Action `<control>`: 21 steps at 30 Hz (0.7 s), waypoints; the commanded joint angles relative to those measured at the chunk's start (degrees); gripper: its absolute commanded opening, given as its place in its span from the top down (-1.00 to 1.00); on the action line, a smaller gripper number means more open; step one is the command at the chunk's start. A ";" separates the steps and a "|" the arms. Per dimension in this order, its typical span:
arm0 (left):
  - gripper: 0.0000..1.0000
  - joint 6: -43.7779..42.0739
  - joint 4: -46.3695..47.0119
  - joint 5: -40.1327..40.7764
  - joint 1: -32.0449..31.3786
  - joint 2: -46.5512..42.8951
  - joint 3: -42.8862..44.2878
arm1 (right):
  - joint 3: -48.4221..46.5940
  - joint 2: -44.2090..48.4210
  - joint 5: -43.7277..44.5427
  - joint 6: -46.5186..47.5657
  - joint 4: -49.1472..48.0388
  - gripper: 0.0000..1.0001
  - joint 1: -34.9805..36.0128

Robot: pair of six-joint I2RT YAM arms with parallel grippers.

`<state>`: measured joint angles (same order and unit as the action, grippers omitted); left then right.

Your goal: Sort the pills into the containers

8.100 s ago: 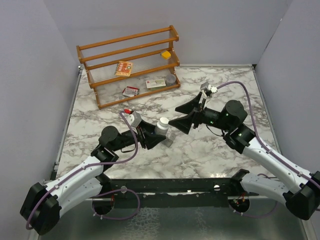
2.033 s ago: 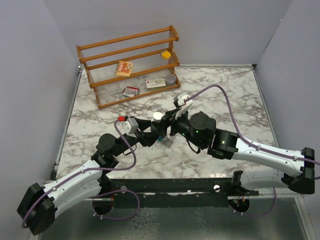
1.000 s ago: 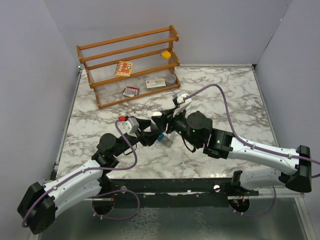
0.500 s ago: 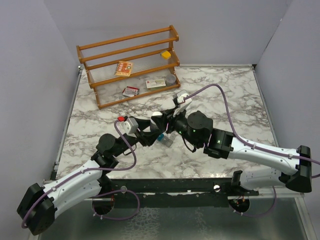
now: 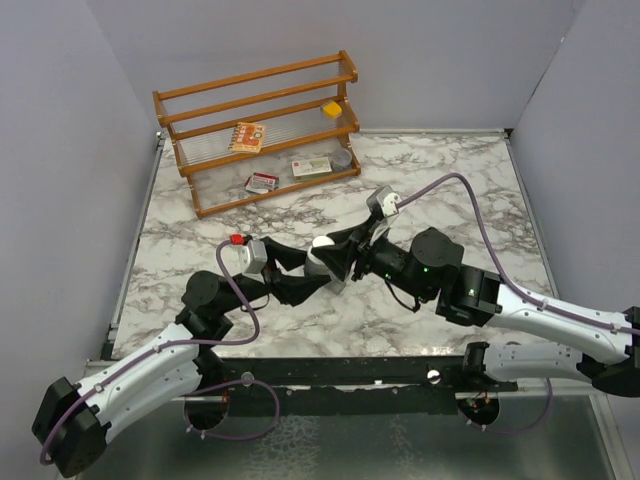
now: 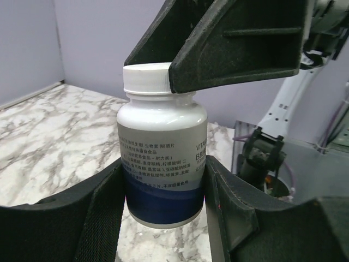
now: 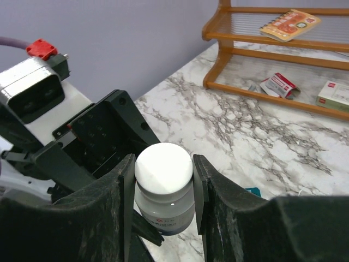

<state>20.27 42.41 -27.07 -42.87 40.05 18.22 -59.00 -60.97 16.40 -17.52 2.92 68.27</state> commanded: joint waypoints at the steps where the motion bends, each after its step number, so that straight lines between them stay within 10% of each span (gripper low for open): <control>1: 1.00 6.31 4.30 -10.15 -0.52 -2.41 2.67 | 1.48 3.63 -4.86 2.88 -1.69 0.84 -0.23; 21: 1.00 28.59 27.27 -23.21 -1.59 1.66 2.60 | 1.99 4.70 -19.76 7.86 -6.14 0.85 -0.24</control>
<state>40.86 54.81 -41.21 -42.92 41.28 20.16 -57.14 -55.44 -1.15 -13.08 -2.50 68.47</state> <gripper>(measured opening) 0.541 0.408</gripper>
